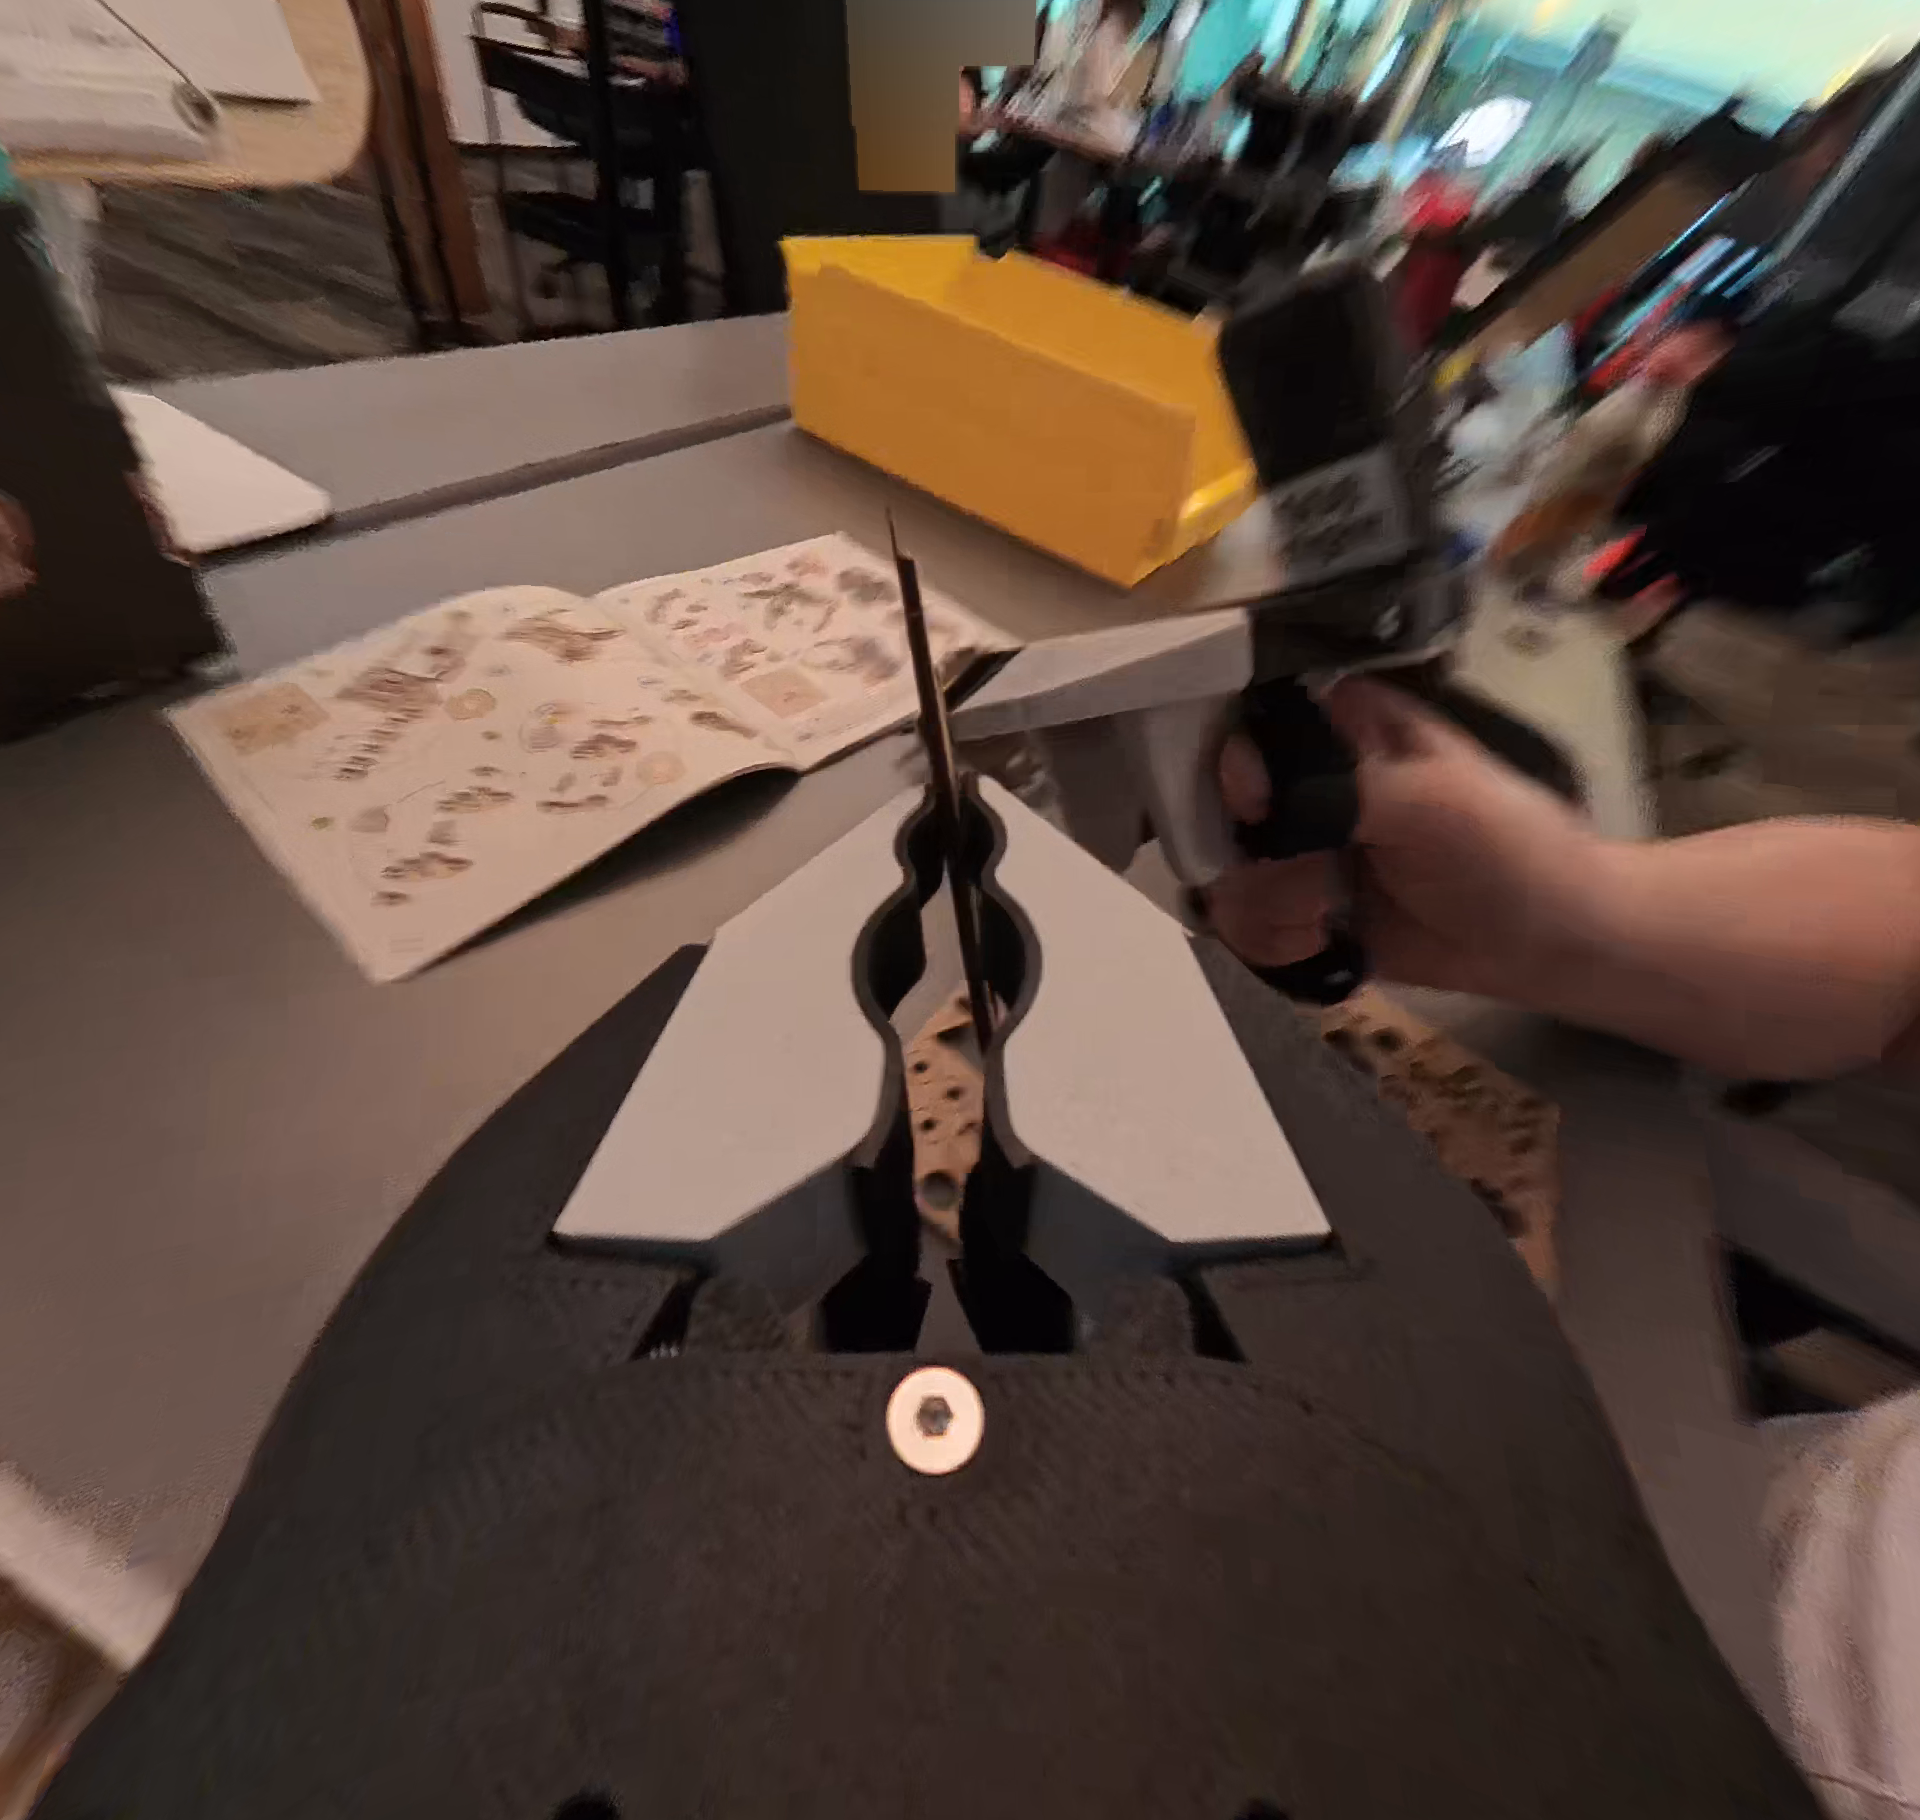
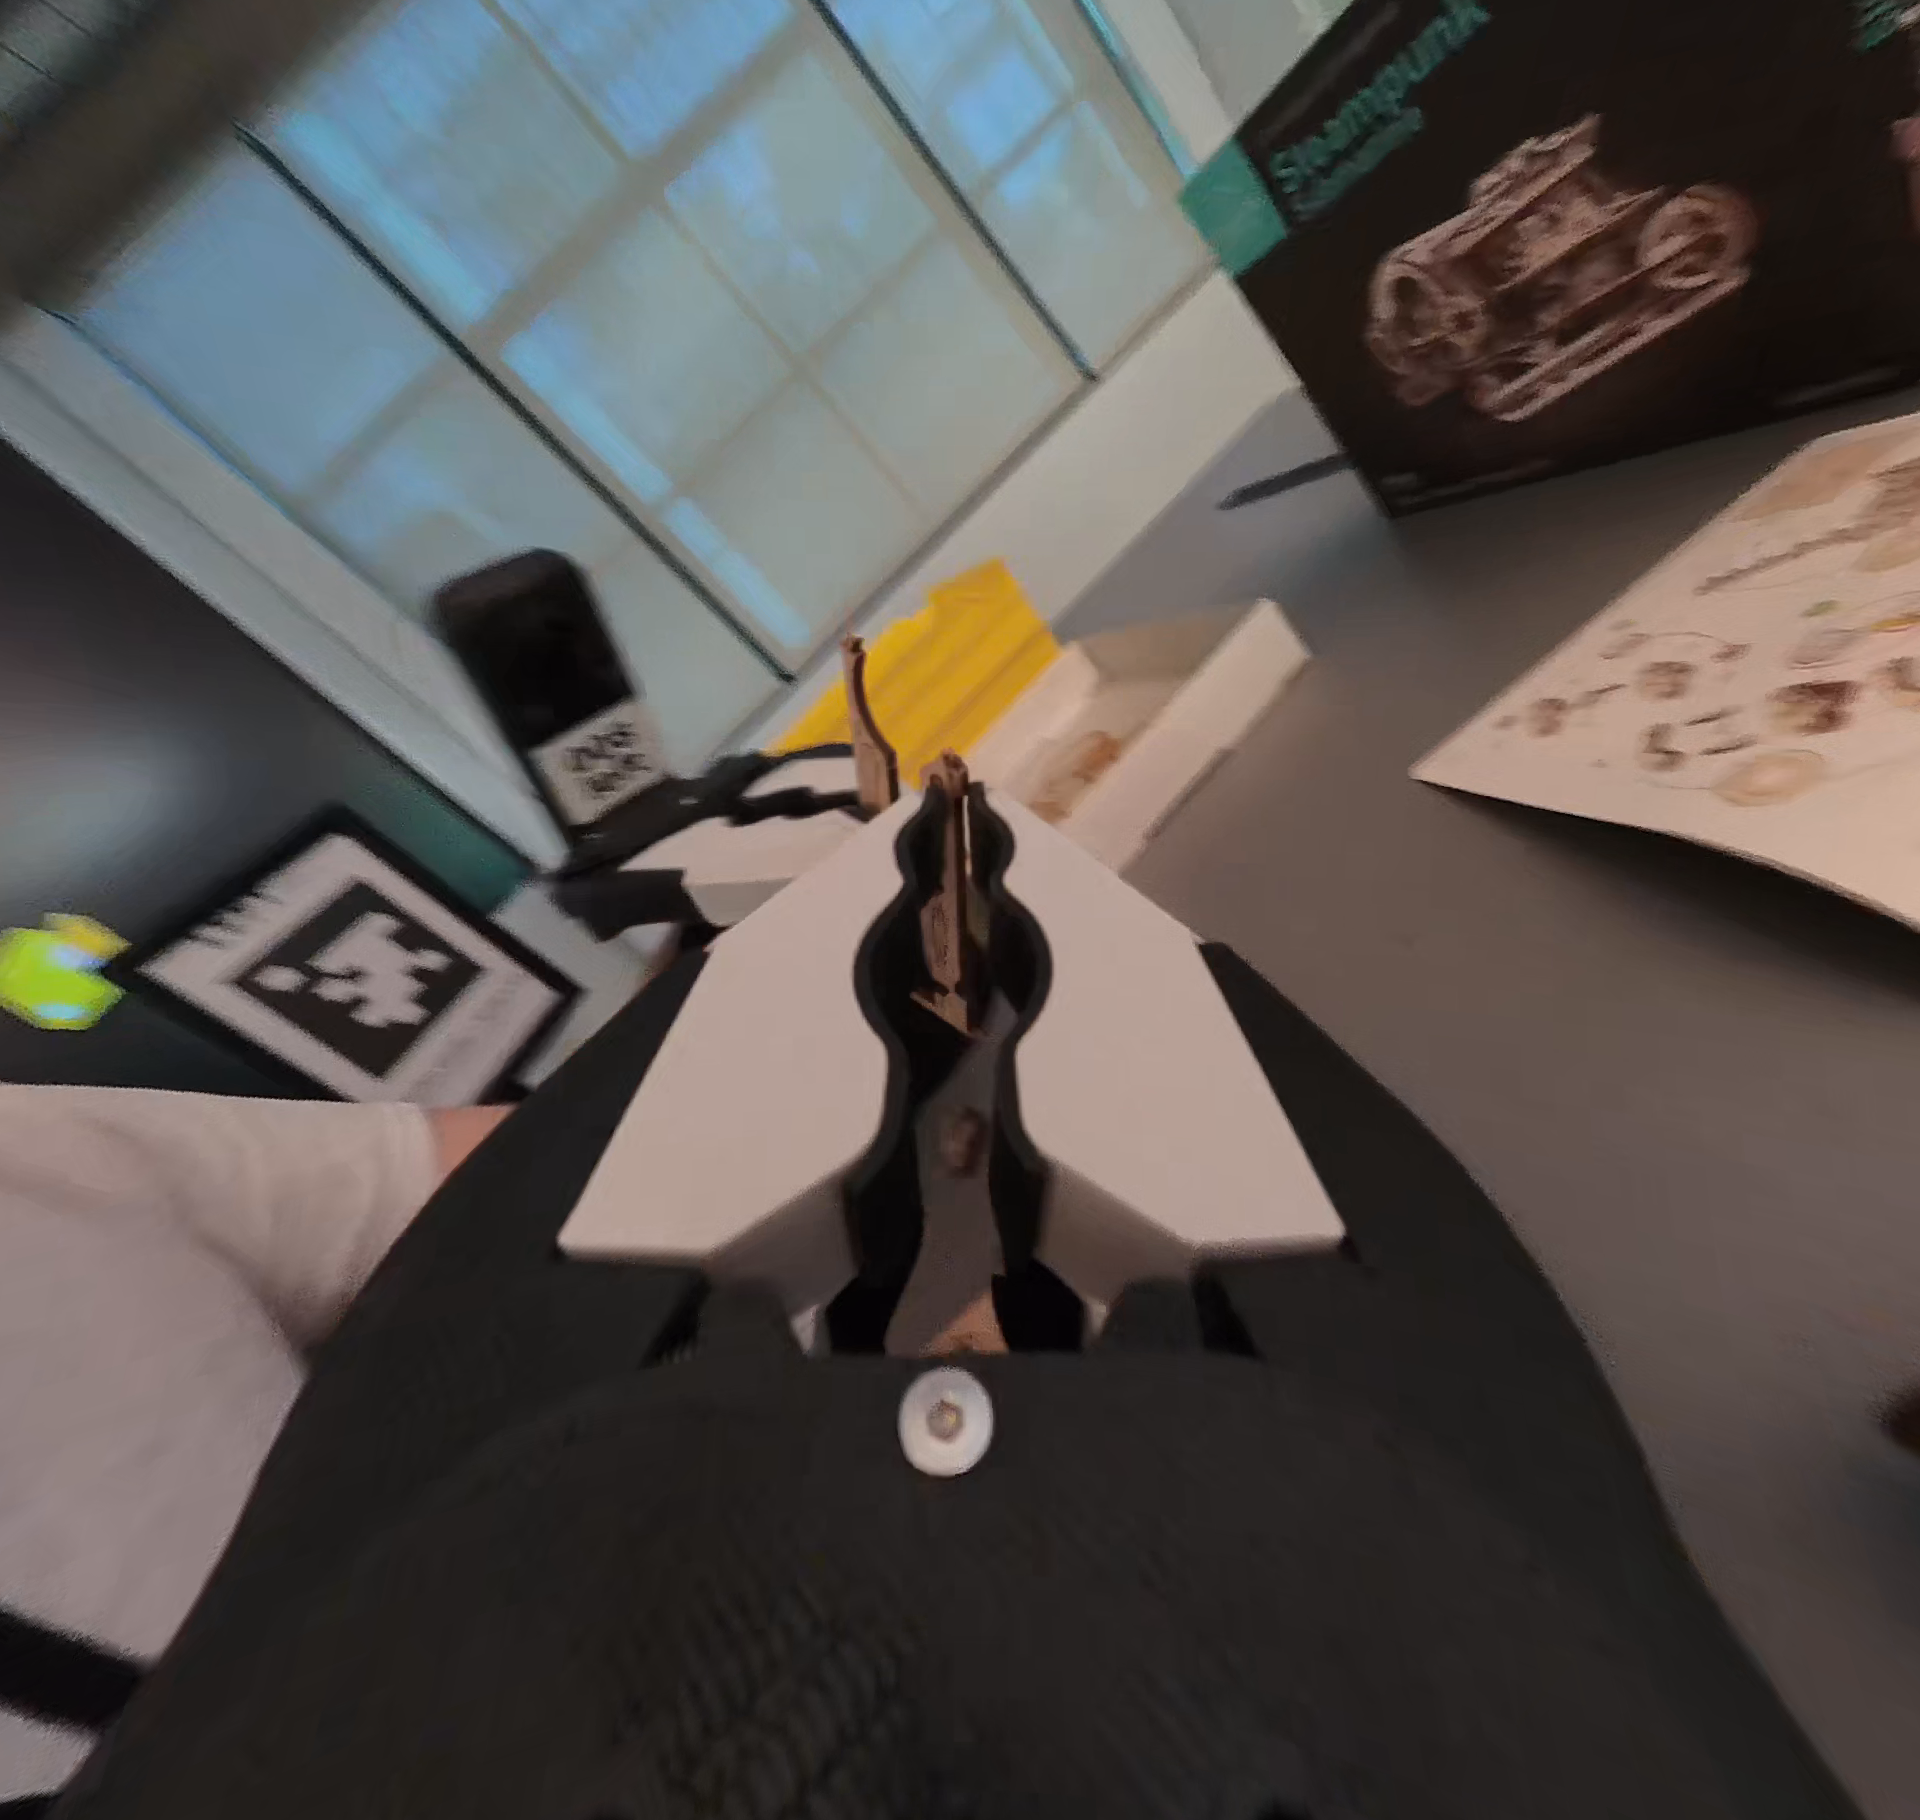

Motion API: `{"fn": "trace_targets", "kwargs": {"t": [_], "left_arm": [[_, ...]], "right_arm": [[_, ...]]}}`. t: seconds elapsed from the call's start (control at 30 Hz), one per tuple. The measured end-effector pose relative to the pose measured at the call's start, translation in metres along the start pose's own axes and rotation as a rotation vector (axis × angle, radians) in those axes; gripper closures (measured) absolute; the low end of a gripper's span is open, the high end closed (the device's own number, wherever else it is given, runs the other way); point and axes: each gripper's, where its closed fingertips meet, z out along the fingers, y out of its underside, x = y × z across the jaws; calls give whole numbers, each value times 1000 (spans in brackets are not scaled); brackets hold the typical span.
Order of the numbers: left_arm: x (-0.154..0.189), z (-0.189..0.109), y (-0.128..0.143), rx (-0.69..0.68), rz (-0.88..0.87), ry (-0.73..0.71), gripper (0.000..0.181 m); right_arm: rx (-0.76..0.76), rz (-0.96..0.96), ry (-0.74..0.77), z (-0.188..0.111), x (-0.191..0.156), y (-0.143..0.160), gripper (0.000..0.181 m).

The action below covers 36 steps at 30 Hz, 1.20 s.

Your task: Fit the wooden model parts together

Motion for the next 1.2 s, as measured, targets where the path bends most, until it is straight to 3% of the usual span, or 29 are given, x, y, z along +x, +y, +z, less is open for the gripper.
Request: {"fn": "trace_targets", "kwargs": {"t": [0.07, 0.2, 1.2], "left_arm": [[2, -3, -5, 36, -122, 91, 180], [6, -4, -7, 60, -169, 141, 181], [6, -3, -4, 33, -206, 164, 181]], "right_arm": [[-7, 116, -90, 1, -3, 0, 179], [-15, 193, -193, 0, -8, -2, 179], [-61, 145, -142, 0, -2, 0, 170]]}}
